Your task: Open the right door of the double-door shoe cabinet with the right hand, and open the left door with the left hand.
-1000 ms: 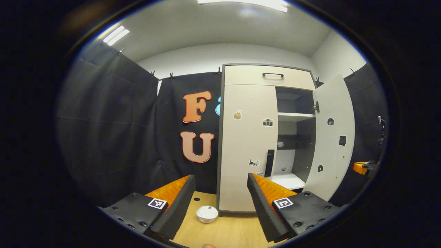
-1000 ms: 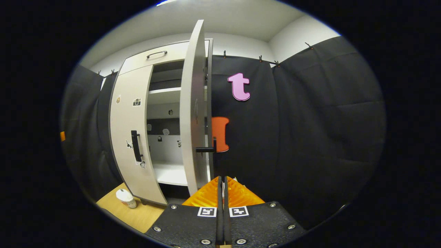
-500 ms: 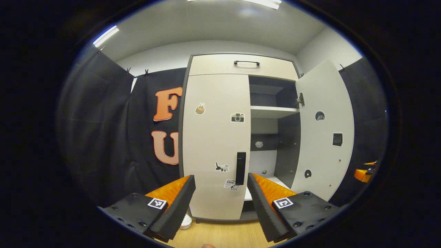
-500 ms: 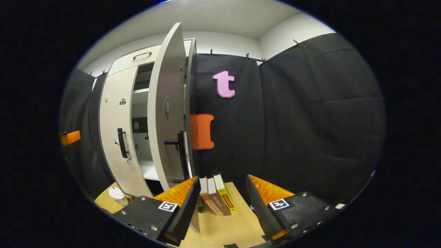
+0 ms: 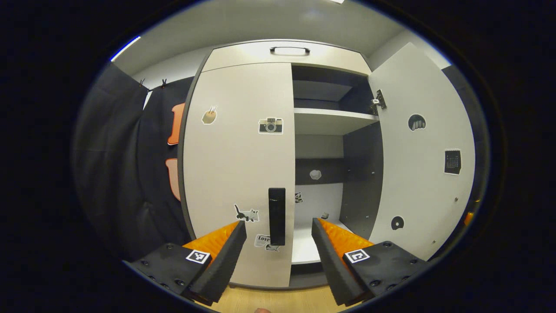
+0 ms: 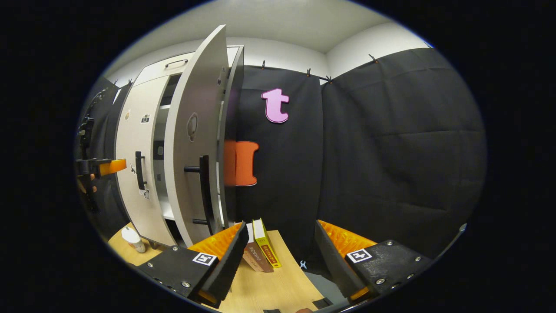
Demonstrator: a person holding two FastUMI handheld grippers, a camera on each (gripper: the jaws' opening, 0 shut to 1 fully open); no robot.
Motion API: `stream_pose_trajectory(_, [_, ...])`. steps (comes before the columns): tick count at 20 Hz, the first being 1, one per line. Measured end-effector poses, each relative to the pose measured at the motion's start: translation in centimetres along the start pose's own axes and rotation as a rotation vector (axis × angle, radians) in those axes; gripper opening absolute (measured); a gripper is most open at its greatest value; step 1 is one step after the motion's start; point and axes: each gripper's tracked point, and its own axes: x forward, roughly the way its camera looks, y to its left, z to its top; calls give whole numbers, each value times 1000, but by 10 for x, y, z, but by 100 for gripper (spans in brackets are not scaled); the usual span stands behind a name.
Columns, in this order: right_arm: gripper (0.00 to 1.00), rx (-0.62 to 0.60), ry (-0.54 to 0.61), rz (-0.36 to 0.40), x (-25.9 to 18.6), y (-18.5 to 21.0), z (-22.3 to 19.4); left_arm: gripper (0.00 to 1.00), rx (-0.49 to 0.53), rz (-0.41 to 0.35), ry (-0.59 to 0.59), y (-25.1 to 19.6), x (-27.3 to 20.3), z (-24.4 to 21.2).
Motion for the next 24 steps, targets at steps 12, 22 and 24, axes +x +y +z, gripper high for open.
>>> stream_pose_trajectory(12, [96, 22, 38, -41, -2, -10, -9, 96, -26, 29, 68, 15, 91, -44])
stream_pose_trajectory(22, [93, 20, 67, -38, -7, -7, -14, 43, -20, -44, 94, 5, 108, -59])
stream_pose_trajectory(24, [93, 23, 62, -33, -7, -6, -12, 38, -27, -38, 93, 6, 108, -59])
